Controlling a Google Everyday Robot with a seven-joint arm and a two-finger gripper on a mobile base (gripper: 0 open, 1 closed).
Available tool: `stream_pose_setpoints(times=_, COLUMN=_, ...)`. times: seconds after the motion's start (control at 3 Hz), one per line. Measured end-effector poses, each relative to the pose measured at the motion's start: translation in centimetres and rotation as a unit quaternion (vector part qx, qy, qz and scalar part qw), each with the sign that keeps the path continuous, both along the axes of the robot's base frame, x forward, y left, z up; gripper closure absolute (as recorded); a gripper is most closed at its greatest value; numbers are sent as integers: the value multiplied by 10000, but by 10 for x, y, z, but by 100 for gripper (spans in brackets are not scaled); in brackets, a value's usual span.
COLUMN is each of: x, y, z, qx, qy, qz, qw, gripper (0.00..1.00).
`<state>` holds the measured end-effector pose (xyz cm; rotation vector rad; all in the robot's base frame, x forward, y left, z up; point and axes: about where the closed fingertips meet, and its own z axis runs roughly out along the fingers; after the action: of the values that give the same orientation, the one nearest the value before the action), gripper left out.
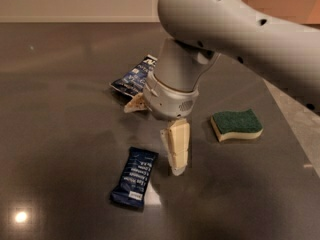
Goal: Pick rxbar blueberry
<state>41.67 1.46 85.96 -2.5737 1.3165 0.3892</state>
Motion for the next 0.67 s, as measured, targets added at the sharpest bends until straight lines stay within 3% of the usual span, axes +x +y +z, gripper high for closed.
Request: stream_pose_setpoints(times=0.67, x=-13, y=17, z=-27, qx=-47, qy=51, qz=747, qw=9972, gripper=0)
